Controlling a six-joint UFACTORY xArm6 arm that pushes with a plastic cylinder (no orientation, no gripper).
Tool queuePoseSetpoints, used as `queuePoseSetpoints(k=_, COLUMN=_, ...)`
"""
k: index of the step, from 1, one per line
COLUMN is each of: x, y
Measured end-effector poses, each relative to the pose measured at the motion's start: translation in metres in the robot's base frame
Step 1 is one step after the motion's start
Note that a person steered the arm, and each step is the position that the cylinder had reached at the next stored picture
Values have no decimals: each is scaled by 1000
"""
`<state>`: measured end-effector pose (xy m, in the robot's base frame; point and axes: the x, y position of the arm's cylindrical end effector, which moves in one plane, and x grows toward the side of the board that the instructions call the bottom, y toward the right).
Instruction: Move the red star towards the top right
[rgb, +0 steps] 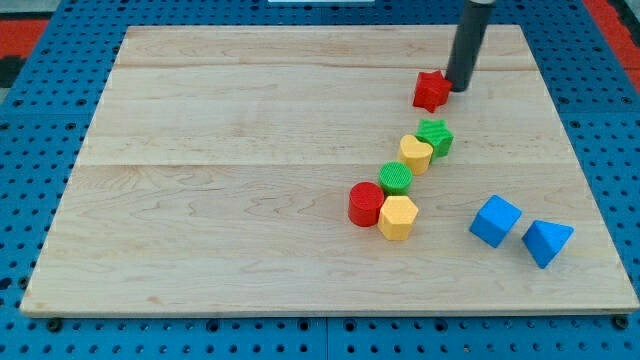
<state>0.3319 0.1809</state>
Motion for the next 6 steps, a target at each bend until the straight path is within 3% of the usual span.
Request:
queuePoseSetpoints(k=1, x=37, y=-5)
queuePoseSetpoints(k=2, x=20, y=-69)
queuePoseSetpoints(k=3, x=-25, y=-43)
queuePoseSetpoints(k=4, x=-27, y=-9)
queuePoseSetpoints(k=5, x=13, y=-5)
queuePoseSetpoints(k=6, x=-17, y=1)
